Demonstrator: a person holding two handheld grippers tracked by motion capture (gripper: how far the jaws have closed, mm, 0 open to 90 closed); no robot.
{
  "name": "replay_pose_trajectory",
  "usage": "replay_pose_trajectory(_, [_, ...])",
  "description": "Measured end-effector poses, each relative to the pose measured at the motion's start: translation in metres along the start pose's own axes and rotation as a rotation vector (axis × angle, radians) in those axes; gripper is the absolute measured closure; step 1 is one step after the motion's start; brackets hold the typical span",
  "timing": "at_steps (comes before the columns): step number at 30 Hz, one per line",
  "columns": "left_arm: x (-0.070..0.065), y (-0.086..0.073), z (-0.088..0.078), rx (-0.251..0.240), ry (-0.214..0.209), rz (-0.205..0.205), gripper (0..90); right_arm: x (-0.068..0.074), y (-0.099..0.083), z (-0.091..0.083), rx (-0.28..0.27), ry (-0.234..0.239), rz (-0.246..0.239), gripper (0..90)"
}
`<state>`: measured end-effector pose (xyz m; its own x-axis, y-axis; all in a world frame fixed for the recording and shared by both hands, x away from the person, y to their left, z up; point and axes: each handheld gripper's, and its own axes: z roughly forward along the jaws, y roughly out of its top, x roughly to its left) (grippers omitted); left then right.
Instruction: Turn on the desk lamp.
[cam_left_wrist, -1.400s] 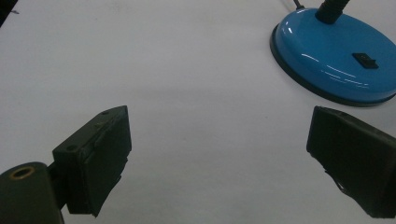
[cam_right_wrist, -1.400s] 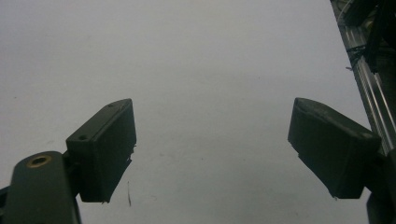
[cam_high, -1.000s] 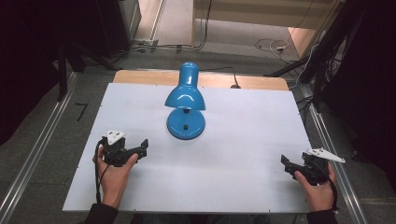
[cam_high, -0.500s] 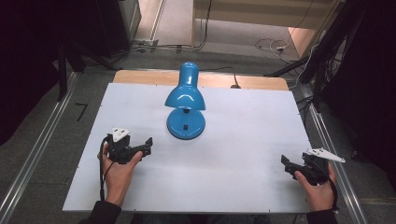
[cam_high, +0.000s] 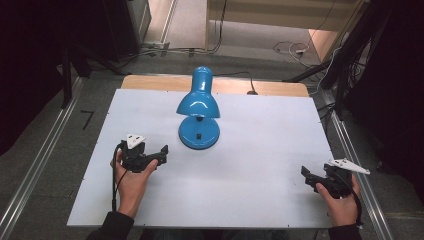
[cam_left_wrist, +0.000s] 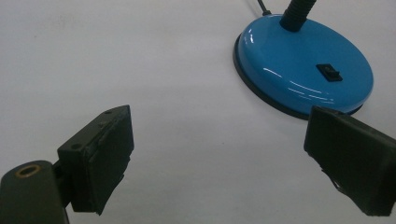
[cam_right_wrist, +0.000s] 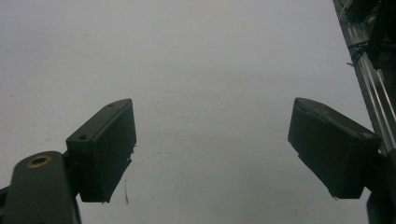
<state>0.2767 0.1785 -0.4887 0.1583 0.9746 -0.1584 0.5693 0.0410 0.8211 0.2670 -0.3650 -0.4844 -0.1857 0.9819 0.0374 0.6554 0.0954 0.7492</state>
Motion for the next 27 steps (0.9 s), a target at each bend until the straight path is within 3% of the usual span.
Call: replay_pose_trajectory(27, [-0.019, 0.013, 0.018, 0.004, -0.038, 0.012, 9.5, -0.001, 0.000, 0.000, 0.000, 0.007, 0.005, 14.0])
